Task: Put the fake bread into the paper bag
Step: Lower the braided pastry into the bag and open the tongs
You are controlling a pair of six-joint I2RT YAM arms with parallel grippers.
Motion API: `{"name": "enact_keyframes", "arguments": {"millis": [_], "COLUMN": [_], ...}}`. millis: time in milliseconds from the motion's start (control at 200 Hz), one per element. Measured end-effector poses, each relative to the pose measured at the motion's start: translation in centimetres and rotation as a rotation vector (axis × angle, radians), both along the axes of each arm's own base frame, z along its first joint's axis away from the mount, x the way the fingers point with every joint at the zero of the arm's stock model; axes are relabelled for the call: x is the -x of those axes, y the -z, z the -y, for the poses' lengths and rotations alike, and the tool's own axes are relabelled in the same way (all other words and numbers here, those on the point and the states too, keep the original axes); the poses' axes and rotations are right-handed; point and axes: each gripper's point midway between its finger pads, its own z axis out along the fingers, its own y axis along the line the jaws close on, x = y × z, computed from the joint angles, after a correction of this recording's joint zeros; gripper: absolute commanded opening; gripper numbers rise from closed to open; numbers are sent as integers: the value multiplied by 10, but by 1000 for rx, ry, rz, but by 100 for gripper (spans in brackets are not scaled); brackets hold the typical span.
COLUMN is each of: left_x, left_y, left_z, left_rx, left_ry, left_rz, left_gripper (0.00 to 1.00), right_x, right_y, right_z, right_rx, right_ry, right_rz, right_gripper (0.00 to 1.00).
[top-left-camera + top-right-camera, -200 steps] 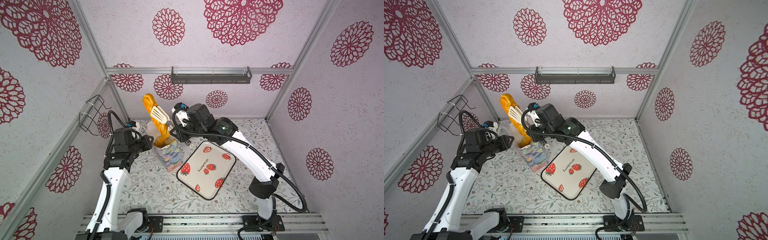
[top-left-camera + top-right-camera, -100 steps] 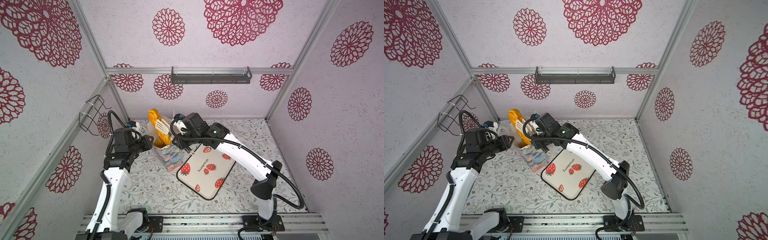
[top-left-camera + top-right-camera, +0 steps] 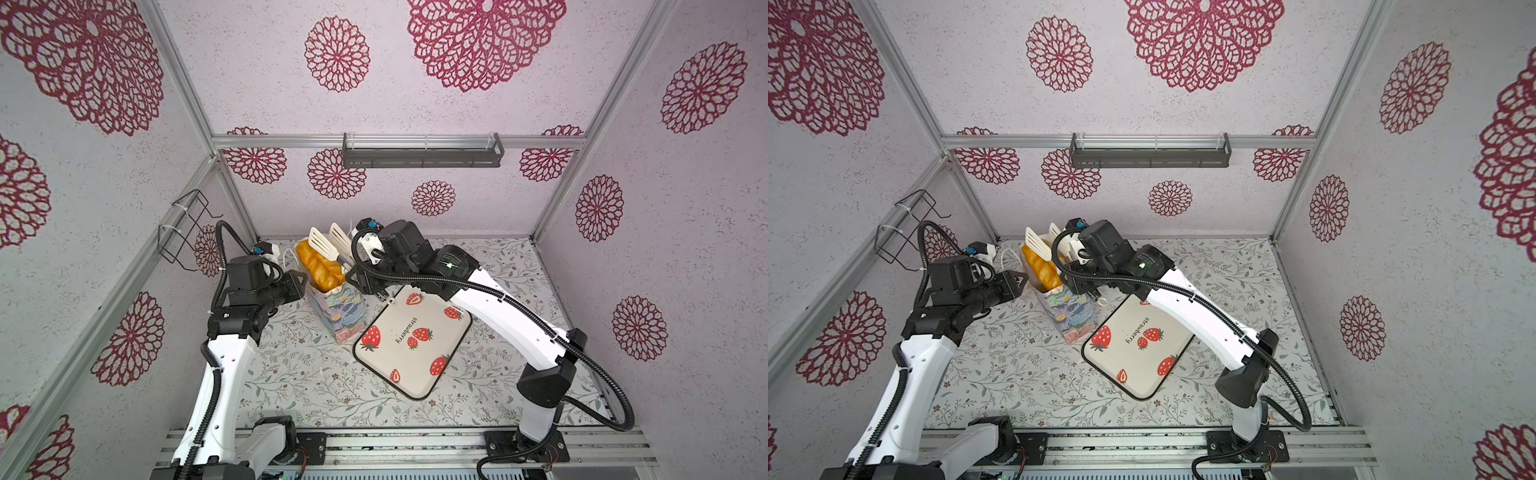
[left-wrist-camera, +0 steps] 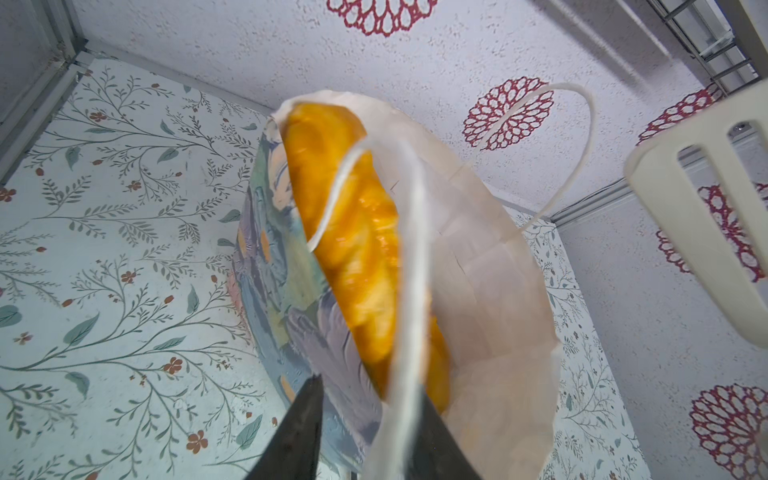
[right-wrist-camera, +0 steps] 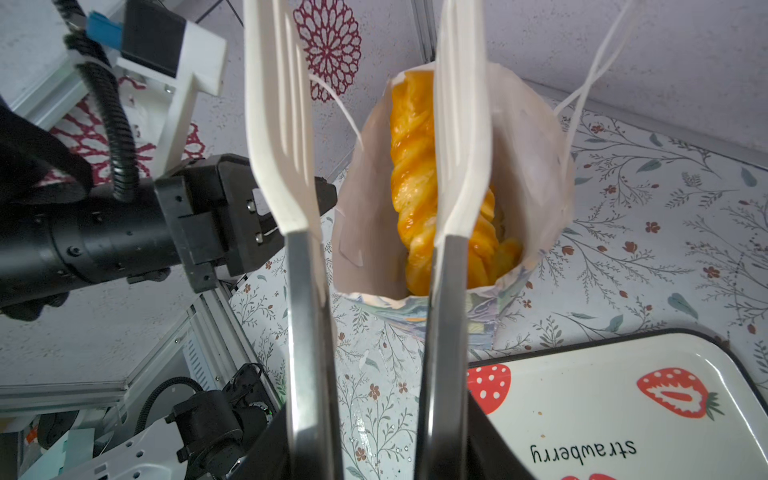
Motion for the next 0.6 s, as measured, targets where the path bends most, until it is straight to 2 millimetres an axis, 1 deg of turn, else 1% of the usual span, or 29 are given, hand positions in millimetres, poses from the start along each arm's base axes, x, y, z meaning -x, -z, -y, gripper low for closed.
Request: {"name": "enact_keyframes", "arguments": {"millis": [175,355,465,595], "left_x": [0,0,0,0], "left_y": [0,0,0,0], "left_z": [0,0,0,0], "left_rx": [0,-1,-1,-1], "left_ry": [0,-2,-2,-2], "left_rz": [0,0,0,0], "left_gripper": [35,35,36,42], "right_x": [1,1,3,5], "right_y": [-5,2,4,1], "right_z": [6,17,29,50], "right_rx": [-4,24,37,33], "right_ry": [13,40,58,88], "right_rz": [13,17,21,33], "right_gripper": [47,46,45,45]}}
